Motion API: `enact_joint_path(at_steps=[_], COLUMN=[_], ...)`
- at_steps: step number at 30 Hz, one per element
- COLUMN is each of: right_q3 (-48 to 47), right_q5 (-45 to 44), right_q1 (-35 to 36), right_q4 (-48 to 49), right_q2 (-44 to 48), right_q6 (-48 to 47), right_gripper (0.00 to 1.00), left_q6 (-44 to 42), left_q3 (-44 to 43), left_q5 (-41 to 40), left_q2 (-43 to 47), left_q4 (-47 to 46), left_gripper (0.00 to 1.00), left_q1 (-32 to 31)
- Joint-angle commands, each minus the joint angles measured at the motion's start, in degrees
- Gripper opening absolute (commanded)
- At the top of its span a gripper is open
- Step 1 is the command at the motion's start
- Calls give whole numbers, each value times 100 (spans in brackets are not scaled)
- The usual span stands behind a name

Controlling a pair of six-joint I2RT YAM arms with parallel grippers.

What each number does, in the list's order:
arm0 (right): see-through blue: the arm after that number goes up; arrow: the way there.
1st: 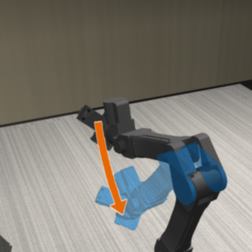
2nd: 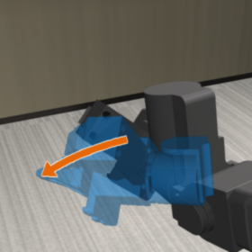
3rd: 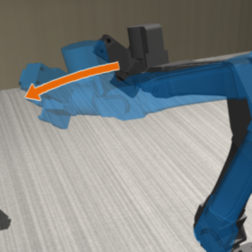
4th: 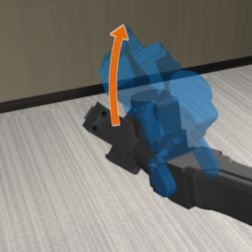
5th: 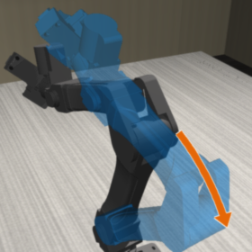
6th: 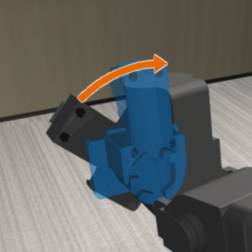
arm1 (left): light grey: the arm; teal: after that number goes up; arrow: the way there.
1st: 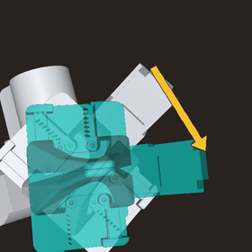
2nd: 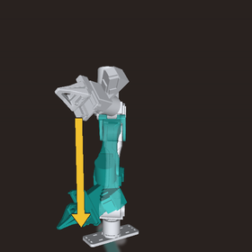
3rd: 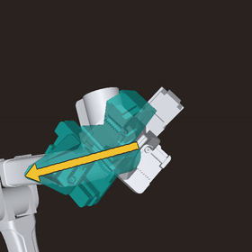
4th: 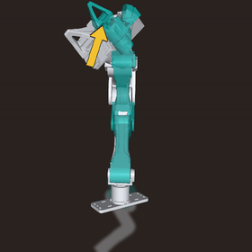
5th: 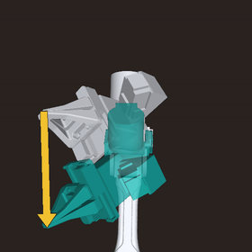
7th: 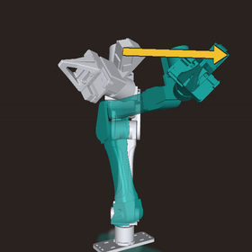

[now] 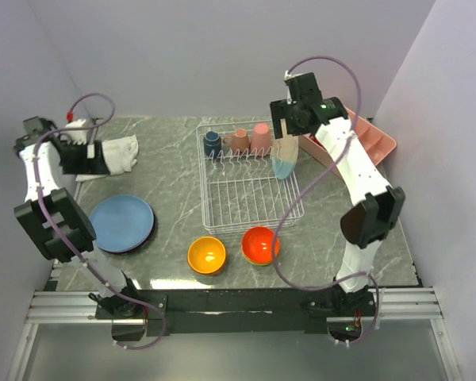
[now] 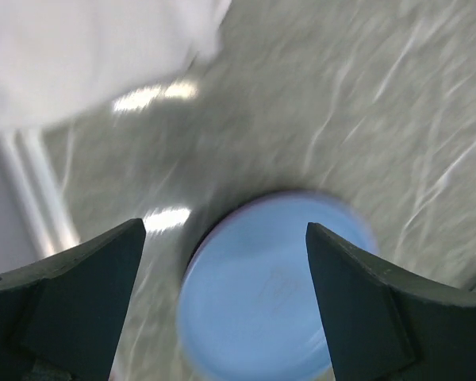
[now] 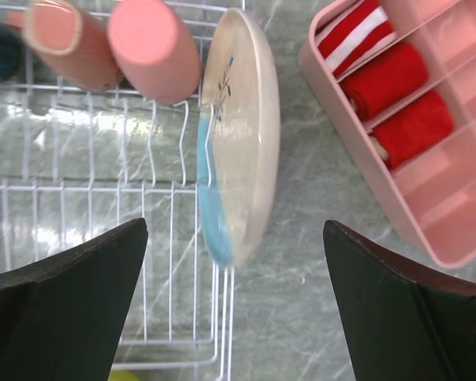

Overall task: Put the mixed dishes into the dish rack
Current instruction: Insert the plate into the dish rack, then pick up the plate at the center of the board.

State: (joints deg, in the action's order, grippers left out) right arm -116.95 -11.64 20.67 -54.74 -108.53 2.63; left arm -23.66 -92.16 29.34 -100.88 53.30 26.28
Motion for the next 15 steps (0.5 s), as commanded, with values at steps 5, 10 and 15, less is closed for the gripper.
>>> enact_joint_path(at_steps=[5, 10, 15], right_q3=[-3, -83, -188], right_q5=[-23, 65, 188], right_q1=[245, 271, 271], right_q4=[288, 315, 183], right_q2=[772, 675, 623], right_q6=[-211, -211, -351], right_gripper=[100, 100, 100], left_q6=[-1775, -1660, -1334], left_q3=[671, 1235, 1464], left_q5=[-639, -1088, -1220], left_q2=[-134, 217, 183], left_q4=[1298, 648, 612], left_gripper=[85, 81, 64], left_q1=[755, 808, 808])
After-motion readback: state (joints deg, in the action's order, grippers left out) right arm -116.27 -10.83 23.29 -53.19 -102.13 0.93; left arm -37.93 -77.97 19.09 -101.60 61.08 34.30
